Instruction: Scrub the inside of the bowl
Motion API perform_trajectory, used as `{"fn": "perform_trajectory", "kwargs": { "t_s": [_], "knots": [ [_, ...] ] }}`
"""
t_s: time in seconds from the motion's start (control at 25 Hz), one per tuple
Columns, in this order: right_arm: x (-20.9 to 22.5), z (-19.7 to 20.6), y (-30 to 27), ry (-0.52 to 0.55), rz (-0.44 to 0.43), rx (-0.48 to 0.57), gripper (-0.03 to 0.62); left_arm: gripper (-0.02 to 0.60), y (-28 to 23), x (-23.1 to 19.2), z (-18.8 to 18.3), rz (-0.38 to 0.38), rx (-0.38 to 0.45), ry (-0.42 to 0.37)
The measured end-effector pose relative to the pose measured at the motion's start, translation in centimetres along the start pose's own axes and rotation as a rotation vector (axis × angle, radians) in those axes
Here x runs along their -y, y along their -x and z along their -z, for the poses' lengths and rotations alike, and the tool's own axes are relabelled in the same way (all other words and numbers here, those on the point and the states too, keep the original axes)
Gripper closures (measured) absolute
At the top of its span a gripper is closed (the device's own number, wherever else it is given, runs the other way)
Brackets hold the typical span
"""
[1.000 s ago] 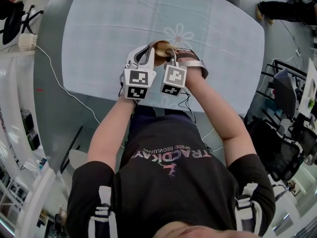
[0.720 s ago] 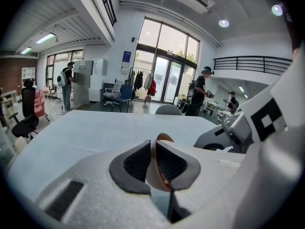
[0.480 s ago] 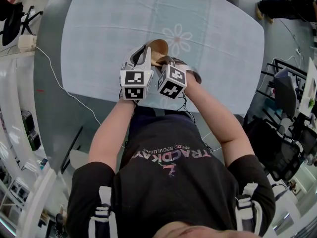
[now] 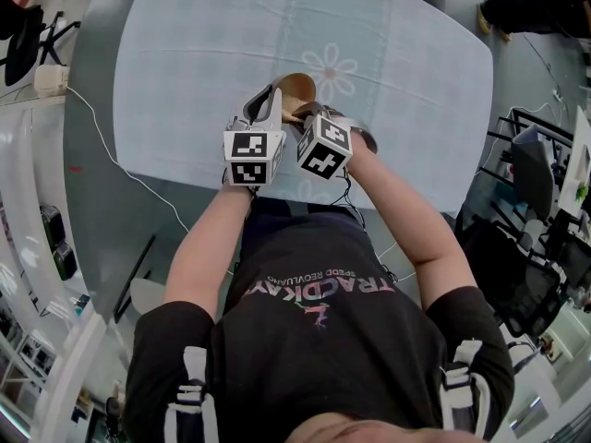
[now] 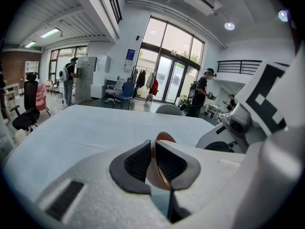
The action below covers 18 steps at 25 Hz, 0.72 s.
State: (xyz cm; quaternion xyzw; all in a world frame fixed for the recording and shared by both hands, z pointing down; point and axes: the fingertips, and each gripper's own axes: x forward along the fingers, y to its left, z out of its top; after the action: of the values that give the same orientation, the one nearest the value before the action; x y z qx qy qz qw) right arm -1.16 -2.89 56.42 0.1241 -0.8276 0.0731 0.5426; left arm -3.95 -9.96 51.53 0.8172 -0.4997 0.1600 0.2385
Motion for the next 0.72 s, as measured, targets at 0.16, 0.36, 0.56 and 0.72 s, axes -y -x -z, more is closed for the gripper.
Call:
{"fn": "perform_trajectory", "kwargs": {
  "t_s": [0.16, 0.36, 0.56, 0.72],
  "knots": [
    [1.2, 1.5, -0.3, 0.058, 0.052, -0.074, 0.562, 0.54, 0.0, 0.5, 0.2, 0.023, -0.016, -0.014],
    [3.7, 1.8, 0.0, 0.074, 0.142, -0.086, 0.562, 0.54, -0.2, 0.8, 0.9, 0.046, -0.041, -0.021],
    [4.8, 0.1, 1.1, 0.087, 0.224, -0.008, 0.562, 0.544, -0.2, 1.2, 1.1, 0.059, -0.053, -0.029],
    [4.8, -0.7, 1.4, 0.105, 0.259, 0.038, 0.562, 0.549, -0.3, 1.0, 1.0, 0.057, -0.055, -0.027]
  ]
}}
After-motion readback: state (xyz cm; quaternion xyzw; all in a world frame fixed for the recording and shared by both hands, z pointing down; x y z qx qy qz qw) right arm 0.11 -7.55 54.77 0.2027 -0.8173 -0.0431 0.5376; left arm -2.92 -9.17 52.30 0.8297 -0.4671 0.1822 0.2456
